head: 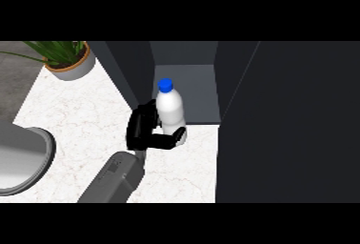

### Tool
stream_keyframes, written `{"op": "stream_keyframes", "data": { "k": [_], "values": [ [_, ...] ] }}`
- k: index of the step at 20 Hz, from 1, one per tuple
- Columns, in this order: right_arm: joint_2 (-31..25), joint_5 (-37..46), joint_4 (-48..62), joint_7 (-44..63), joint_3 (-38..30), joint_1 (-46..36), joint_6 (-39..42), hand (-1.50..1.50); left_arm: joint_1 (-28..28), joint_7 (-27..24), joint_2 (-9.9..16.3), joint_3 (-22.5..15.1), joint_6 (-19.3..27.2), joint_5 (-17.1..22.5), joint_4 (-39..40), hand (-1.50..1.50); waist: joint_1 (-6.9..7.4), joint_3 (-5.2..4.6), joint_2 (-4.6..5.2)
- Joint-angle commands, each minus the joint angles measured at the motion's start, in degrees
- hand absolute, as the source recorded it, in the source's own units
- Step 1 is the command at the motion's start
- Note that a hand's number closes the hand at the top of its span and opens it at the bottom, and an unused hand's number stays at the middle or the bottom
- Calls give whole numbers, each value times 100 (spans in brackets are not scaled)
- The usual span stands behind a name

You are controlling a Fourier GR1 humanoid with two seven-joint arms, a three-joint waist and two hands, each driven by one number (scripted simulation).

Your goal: Pick up the bottled water, place it into the cabinet and close the cabinet

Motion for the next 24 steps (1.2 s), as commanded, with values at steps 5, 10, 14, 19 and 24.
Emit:
{"op": "stream_keyframes", "data": {
  "k": [5, 10, 14, 19, 24],
  "values": [
    [18, -433, -346, 361, -165, -145, -21, -150, -1431, 1021, -1, -460, 1489, 205, 7, 150, -52, -3, 32],
    [-37, -723, -310, 254, -506, -75, 120, -150, -1888, 1057, -1, -550, 1617, 236, 869, 150, -116, -3, 43],
    [-47, -700, -667, 456, -422, -88, 161, -150, -2522, 972, -1, -203, 1724, 462, 1644, 150, -187, -8, 84],
    [44, -687, -182, 274, -559, -484, 198, -150, -3228, 941, -1, -95, 1667, 318, 2665, 150, -190, -4, 96],
    [3, -677, -38, 308, -667, -706, 275, -150, -3454, 810, 46, -157, 2042, -44, 3646, 150, -235, -5, 148]
  ]
}}
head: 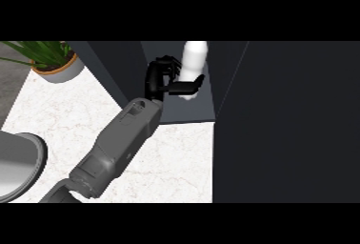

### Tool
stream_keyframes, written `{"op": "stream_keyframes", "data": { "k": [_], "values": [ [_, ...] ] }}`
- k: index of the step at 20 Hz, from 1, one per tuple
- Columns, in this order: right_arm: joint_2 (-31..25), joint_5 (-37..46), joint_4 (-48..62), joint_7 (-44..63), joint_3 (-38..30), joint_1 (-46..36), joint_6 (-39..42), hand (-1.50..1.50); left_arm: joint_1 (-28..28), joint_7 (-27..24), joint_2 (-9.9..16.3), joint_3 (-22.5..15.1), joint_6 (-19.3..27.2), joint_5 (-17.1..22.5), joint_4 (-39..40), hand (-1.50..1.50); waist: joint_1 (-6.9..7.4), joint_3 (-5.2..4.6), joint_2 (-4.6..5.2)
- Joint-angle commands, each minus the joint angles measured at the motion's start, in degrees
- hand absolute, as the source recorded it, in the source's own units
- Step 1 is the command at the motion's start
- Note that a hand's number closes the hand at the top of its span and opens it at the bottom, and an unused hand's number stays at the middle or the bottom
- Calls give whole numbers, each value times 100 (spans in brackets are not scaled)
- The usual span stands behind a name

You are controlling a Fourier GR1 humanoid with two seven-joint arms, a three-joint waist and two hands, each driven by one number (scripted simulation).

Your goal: Pick up the bottled water, place it into the cabinet and close the cabinet

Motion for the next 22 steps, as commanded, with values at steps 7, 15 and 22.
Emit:
{"op": "stream_keyframes", "data": {
  "k": [7, 15, 22],
  "values": [
    [-69, -599, -280, 94, -217, 49, 203, -150, -348, -624, -7, 763, 505, 201, 1172, 150, -133, -9, 75],
    [-85, -445, -166, -39, -138, 140, 417, -150, -823, -749, 325, 581, 673, -163, 1726, -150, -275, -11, 112],
    [-32, -436, -213, -167, -39, 225, 532, -150, -1053, -801, 366, 607, 819, -238, 1954, -150, -323, -13, 121]
  ]
}}
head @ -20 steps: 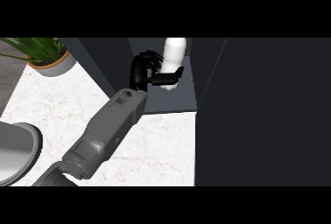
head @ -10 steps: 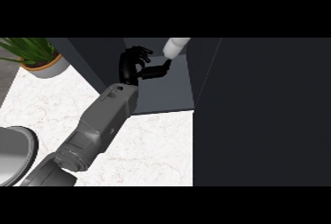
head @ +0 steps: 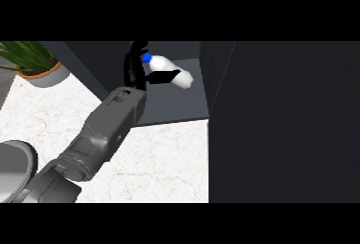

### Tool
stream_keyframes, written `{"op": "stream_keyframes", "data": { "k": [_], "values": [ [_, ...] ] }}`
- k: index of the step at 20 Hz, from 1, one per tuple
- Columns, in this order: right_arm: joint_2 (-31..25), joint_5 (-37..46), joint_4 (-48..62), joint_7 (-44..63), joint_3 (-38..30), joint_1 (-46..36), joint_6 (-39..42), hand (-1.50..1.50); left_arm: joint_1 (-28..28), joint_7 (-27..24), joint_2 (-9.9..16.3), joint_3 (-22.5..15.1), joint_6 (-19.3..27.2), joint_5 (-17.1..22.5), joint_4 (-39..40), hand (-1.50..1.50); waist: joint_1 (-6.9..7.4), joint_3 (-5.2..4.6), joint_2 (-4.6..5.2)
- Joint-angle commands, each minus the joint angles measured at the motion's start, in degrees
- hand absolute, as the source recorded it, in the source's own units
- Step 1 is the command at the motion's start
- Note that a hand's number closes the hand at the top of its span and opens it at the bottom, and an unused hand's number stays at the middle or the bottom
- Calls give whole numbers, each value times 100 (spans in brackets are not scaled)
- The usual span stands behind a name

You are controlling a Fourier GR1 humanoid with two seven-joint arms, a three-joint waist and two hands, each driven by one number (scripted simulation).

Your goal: Pick up the bottled water, place it into the cabinet and close the cabinet

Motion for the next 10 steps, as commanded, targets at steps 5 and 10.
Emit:
{"op": "stream_keyframes", "data": {
  "k": [5, 10],
  "values": [
    [-73, -358, -143, 45, -122, 93, 148, -150, -21, -427, -117, 161, -717, 77, -167, -150, 36, -4, -4],
    [-87, -518, -242, 243, -130, 11, 128, -150, -293, -760, -154, 503, -1341, 362, -571, -150, 192, -2, -47]
  ]
}}
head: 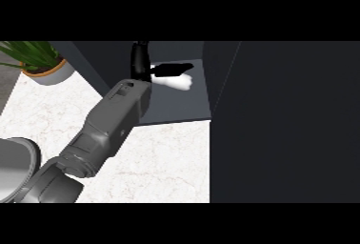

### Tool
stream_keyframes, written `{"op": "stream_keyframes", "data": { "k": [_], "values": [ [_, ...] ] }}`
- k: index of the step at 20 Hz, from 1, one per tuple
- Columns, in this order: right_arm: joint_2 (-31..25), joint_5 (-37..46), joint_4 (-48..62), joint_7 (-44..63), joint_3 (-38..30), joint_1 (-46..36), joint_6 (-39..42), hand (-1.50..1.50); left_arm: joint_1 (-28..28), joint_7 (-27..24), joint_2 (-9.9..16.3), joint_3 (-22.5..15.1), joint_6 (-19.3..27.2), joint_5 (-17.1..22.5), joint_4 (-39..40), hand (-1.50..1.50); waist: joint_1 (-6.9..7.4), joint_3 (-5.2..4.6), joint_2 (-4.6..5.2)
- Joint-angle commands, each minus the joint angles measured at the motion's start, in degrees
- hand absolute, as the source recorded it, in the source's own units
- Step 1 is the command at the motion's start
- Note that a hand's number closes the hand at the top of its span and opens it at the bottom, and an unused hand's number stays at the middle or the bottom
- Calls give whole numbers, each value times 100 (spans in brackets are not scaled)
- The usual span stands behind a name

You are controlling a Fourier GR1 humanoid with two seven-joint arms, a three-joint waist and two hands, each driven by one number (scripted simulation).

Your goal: Pick up the bottled water, place it into the cabinet and close the cabinet

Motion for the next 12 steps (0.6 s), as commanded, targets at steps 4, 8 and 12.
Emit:
{"op": "stream_keyframes", "data": {
  "k": [4, 8, 12],
  "values": [
    [-39, -426, -601, 437, 72, 210, -17, -150, 97, -513, -199, 276, -912, 189, -225, -150, 159, 2, -64],
    [114, -309, -643, 463, 245, 267, -118, -150, -144, -326, -270, 272, -682, 214, -343, -150, 203, 8, -125],
    [94, -293, -599, 751, 237, 15, -199, -150, 383, -389, -274, 103, -892, 189, -681, -150, 369, 10, -178]
  ]
}}
